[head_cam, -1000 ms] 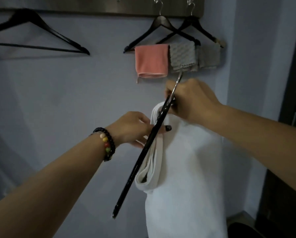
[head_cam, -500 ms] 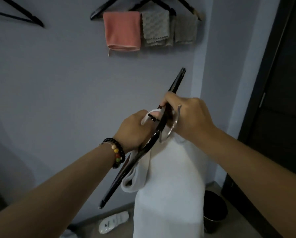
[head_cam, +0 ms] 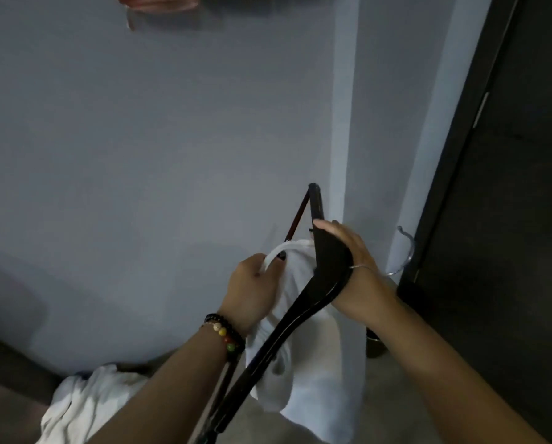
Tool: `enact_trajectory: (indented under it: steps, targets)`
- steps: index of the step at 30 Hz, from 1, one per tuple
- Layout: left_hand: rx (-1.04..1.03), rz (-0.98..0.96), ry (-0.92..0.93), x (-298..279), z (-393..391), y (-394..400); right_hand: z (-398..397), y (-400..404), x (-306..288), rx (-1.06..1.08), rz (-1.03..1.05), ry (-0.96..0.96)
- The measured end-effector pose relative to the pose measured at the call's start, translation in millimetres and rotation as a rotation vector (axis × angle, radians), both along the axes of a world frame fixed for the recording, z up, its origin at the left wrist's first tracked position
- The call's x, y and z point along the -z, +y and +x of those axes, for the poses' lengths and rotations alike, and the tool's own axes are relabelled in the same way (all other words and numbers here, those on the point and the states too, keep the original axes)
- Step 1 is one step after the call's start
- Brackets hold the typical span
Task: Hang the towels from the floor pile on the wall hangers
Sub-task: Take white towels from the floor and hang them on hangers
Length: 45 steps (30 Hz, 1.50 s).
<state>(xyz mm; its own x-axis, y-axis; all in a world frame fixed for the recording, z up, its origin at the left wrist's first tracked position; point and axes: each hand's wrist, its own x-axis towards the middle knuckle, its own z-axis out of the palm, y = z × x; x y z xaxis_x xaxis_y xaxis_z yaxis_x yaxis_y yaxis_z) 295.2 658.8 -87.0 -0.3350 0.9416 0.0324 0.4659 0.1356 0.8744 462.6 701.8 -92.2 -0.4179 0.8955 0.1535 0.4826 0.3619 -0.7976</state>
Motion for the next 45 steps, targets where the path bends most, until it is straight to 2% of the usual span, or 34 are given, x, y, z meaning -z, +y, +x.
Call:
enact_trajectory:
  steps: [4,6,7,10,14,15,17,21,23,25,30,36,38,42,45]
  targets:
    - [-0.122,-0.086,-0.141,46,15,0,4,-10,42,0.041,-0.423,0.362]
    - [-0.162,-0.122,-0.151,65,21,-5,-2,-12,51,0.071,-0.73,0.68]
    - [-0.192,-0.133,-0.159,73,22,-7,-5,-10,59,0.059,-0.817,0.813]
    - [-0.291,-0.135,-0.206,91,27,-17,-5,-19,82,0.005,-0.863,1.113]
    - [-0.401,-0.165,-0.293,111,30,-29,-5,-55,103,-0.297,-0.992,1.443]
    - [-0.432,-0.171,-0.32,115,29,-31,-6,-61,106,-0.307,-1.036,1.483]
    - [-0.476,-0.177,-0.342,123,26,-35,-14,-68,107,-0.214,-1.078,1.433]
    - [-0.488,-0.172,-0.346,137,15,-45,-34,-77,107,0.241,-0.919,0.943]
    - [-0.481,-0.168,-0.301,141,8,-48,-44,-77,113,0.431,-0.828,0.836]
    - [-0.466,-0.15,-0.229,140,3,-50,-55,-73,115,0.515,-0.762,0.764]
    - [-0.444,-0.02,-0.174,127,-11,-56,-80,-62,122,0.539,-0.713,0.588]
    - [-0.525,0.092,-0.285,108,-54,-64,-85,-53,120,0.542,-0.747,0.627]
    - [-0.475,0.133,-0.31,102,-61,-67,-89,-56,123,0.547,-0.676,0.614]
    - [-0.394,0.195,-0.371,91,-62,-76,-105,-62,131,0.471,-0.411,0.463]
    - [-0.384,0.244,-0.361,79,-69,-85,-107,-62,134,0.481,-0.381,0.39]
